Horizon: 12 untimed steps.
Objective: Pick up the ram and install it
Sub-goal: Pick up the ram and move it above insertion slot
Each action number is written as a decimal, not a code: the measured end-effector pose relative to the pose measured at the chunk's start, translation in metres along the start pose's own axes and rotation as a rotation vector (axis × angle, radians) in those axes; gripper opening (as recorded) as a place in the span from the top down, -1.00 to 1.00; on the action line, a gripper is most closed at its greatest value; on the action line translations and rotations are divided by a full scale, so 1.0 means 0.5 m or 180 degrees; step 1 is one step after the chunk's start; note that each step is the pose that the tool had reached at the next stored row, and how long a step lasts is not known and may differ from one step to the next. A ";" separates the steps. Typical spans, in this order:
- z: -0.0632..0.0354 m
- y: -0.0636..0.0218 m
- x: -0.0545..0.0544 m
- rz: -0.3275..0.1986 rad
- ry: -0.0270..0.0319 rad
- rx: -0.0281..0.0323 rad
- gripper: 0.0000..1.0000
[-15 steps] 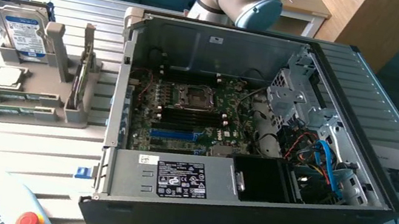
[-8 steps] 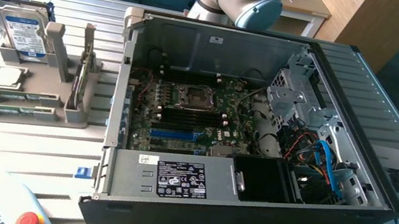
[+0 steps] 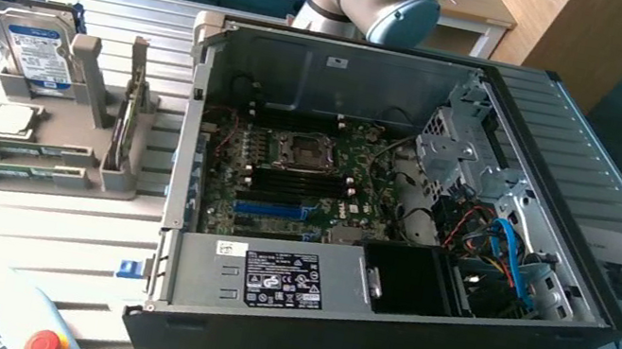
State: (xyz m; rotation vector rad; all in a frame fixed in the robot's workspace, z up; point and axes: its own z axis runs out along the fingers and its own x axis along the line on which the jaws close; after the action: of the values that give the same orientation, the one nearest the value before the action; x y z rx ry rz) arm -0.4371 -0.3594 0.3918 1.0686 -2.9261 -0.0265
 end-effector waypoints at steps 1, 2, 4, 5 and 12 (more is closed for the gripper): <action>0.000 0.000 0.000 -0.0052 0.0003 0.0002 0.80; 0.000 0.000 0.000 -0.0101 0.0006 0.0003 0.80; 0.000 0.000 0.000 -0.0201 0.0012 0.0006 0.80; 0.000 0.000 0.000 -0.0252 0.0014 0.0007 0.80; 0.000 0.000 0.000 -0.0595 0.0032 0.0017 0.80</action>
State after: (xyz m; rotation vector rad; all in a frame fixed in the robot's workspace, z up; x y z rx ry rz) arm -0.4372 -0.3594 0.3918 1.3348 -2.8081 -0.0169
